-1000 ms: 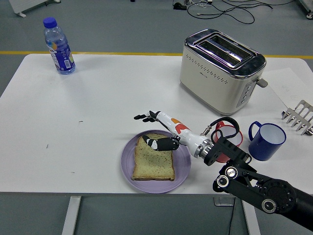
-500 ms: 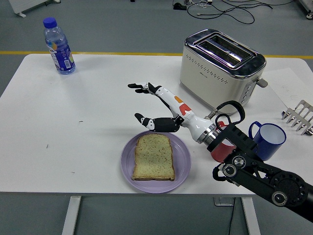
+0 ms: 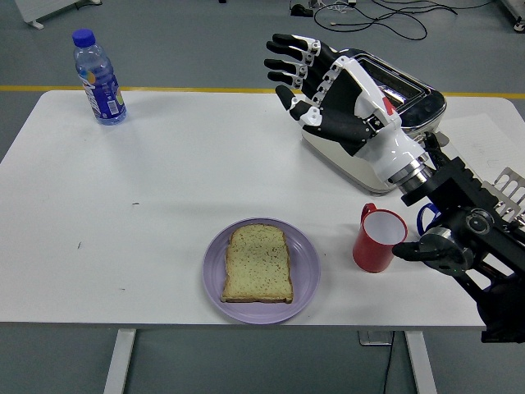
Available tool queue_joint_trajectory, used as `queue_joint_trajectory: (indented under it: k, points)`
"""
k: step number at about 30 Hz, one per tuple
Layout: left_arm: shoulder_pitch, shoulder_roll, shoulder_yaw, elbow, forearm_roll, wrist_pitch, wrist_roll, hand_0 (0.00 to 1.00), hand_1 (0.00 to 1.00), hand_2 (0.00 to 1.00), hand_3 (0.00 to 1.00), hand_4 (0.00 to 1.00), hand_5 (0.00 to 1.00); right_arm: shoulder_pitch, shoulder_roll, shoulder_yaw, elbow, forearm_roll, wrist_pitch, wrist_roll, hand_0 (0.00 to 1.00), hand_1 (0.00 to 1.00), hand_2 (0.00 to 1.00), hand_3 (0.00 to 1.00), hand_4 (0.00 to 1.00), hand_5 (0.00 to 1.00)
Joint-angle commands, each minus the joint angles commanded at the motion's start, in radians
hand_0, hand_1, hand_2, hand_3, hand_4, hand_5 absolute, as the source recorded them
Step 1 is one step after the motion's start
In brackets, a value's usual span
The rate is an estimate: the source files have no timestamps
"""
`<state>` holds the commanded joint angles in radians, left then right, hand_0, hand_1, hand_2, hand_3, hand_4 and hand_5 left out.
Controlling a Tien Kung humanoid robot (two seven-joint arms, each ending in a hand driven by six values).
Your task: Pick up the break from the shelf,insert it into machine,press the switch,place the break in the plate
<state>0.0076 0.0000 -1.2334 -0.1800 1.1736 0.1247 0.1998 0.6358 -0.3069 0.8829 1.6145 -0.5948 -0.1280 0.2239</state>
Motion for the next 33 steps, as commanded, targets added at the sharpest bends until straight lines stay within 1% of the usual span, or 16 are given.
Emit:
queue_joint_trajectory:
  k: [1, 4, 6, 9, 12, 13, 17, 20, 21, 22, 26, 28, 29, 30, 31, 33]
  points:
    - [0.0, 0.0, -0.001, 0.0, 0.001, 0.0, 0.0, 0.677, 0.663, 0.693, 0.811, 0.515, 0.998, -0.006, -0.006, 0.025, 0.0, 0.042, 0.007, -0.001, 0.729, 0.682, 0.698, 0.63, 0.53, 0.136]
    - [0.001, 0.0, -0.001, 0.0, 0.001, 0.001, 0.0, 0.677, 0.663, 0.693, 0.811, 0.515, 0.998, -0.033, -0.024, 0.114, -0.011, 0.159, 0.04, -0.002, 0.729, 0.682, 0.698, 0.63, 0.53, 0.136]
    - [0.001, 0.0, 0.0, 0.0, 0.0, 0.001, 0.0, 0.677, 0.663, 0.693, 0.811, 0.515, 0.998, -0.037, -0.026, 0.134, -0.012, 0.197, 0.044, -0.002, 0.729, 0.682, 0.698, 0.63, 0.53, 0.136]
    - [0.002, 0.0, -0.008, 0.0, 0.006, 0.001, 0.0, 0.678, 0.664, 0.693, 0.811, 0.516, 0.998, -0.079, -0.052, 0.238, -0.032, 0.257, 0.048, 0.011, 0.725, 0.683, 0.695, 0.631, 0.541, 0.139]
    - [0.005, 0.0, -0.019, 0.0, 0.014, 0.002, 0.0, 0.678, 0.664, 0.693, 0.811, 0.516, 0.998, -0.107, -0.061, 0.305, -0.051, 0.267, 0.04, 0.02, 0.725, 0.683, 0.695, 0.631, 0.541, 0.139]
    - [0.006, 0.0, -0.025, 0.0, 0.019, 0.002, 0.0, 0.677, 0.664, 0.693, 0.811, 0.516, 0.998, -0.116, -0.063, 0.321, -0.058, 0.271, 0.037, 0.024, 0.725, 0.682, 0.695, 0.632, 0.564, 0.101]
    - [0.011, 0.0, -0.046, 0.0, 0.043, 0.001, 0.003, 0.677, 0.664, 0.693, 0.811, 0.516, 0.998, -0.159, -0.07, 0.399, -0.091, 0.275, 0.021, 0.043, 0.725, 0.682, 0.695, 0.632, 0.564, 0.101]
    - [0.012, 0.0, -0.056, 0.0, 0.056, 0.0, 0.003, 0.678, 0.664, 0.692, 0.811, 0.516, 0.998, -0.191, -0.087, 0.45, -0.105, 0.266, 0.001, 0.044, 0.708, 0.668, 0.681, 0.63, 0.557, 0.112]
    - [0.013, 0.0, -0.057, 0.0, 0.057, 0.0, 0.003, 0.678, 0.664, 0.692, 0.811, 0.516, 0.998, -0.193, -0.087, 0.453, -0.106, 0.265, 0.0, 0.044, 0.708, 0.668, 0.681, 0.63, 0.557, 0.112]
    - [0.014, 0.0, -0.062, 0.0, 0.06, 0.001, 0.003, 0.678, 0.664, 0.692, 0.811, 0.516, 0.998, -0.213, -0.101, 0.474, -0.112, 0.268, 0.0, 0.044, 0.708, 0.668, 0.681, 0.63, 0.557, 0.112]
    - [0.018, 0.0, -0.077, 0.0, 0.076, 0.001, 0.002, 0.678, 0.664, 0.693, 0.81, 0.517, 0.998, -0.267, -0.125, 0.529, -0.128, 0.282, 0.003, 0.041, 0.708, 0.666, 0.681, 0.63, 0.546, 0.129]
    - [0.019, 0.0, -0.091, 0.0, 0.096, 0.0, 0.005, 0.678, 0.664, 0.693, 0.81, 0.517, 0.998, -0.301, -0.145, 0.561, -0.135, 0.278, -0.018, 0.013, 0.708, 0.666, 0.681, 0.63, 0.546, 0.129]
    - [0.019, 0.0, -0.1, 0.0, 0.11, -0.001, 0.007, 0.678, 0.664, 0.693, 0.81, 0.517, 0.998, -0.33, -0.162, 0.583, -0.142, 0.277, -0.035, -0.02, 0.708, 0.666, 0.681, 0.63, 0.546, 0.129]
    - [0.019, 0.0, -0.103, 0.0, 0.116, -0.001, 0.008, 0.678, 0.664, 0.693, 0.81, 0.517, 0.998, -0.346, -0.169, 0.593, -0.146, 0.278, -0.04, -0.038, 0.708, 0.666, 0.681, 0.63, 0.546, 0.129]
    - [0.019, 0.0, -0.104, 0.0, 0.117, -0.001, 0.008, 0.676, 0.664, 0.693, 0.81, 0.517, 0.998, -0.35, -0.17, 0.596, -0.146, 0.278, -0.042, -0.043, 0.704, 0.665, 0.681, 0.617, 0.529, 0.138]
    - [0.02, 0.0, -0.112, 0.0, 0.128, -0.003, 0.008, 0.676, 0.664, 0.693, 0.81, 0.517, 0.998, -0.377, -0.181, 0.615, -0.156, 0.293, -0.039, -0.055, 0.704, 0.665, 0.681, 0.617, 0.529, 0.138]
